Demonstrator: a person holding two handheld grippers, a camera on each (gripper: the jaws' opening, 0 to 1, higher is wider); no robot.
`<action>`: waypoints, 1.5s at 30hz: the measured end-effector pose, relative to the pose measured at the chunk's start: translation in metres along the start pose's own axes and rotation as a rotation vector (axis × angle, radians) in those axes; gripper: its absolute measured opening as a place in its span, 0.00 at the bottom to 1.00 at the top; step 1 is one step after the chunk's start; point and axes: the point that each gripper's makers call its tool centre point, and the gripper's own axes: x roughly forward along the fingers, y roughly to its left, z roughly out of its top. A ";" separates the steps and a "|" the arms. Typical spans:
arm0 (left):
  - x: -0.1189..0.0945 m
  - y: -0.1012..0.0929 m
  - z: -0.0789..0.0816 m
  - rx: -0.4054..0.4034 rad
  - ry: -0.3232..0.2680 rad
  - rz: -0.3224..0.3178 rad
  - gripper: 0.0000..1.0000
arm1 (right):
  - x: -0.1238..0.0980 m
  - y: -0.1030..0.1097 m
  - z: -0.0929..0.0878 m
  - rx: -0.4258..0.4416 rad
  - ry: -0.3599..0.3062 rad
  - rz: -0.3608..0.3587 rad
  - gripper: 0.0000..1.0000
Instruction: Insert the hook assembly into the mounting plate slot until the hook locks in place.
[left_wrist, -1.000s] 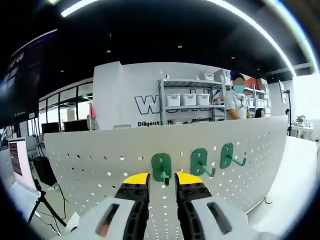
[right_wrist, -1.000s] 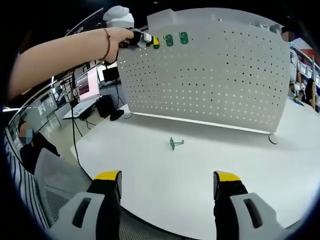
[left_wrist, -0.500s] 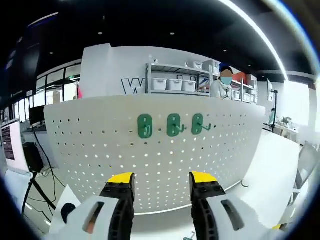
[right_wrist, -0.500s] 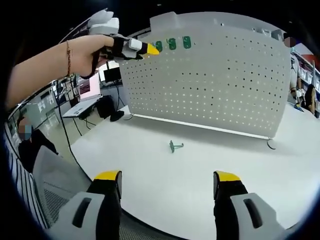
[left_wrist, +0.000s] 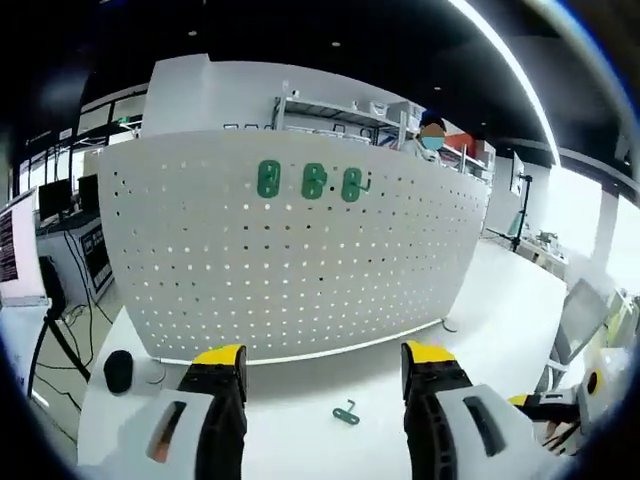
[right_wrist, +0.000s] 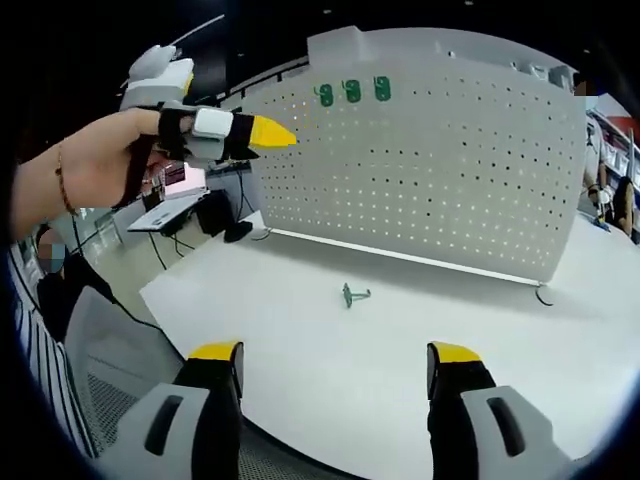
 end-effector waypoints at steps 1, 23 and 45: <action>-0.006 -0.001 -0.007 -0.009 0.013 -0.005 0.70 | 0.000 0.000 0.000 -0.001 -0.002 0.001 0.72; -0.070 0.000 -0.080 -0.099 0.150 -0.016 0.92 | -0.002 0.005 0.002 -0.038 -0.018 0.016 0.71; -0.056 -0.021 -0.135 -0.098 0.286 -0.080 0.83 | -0.003 0.001 0.001 -0.021 -0.020 0.007 0.70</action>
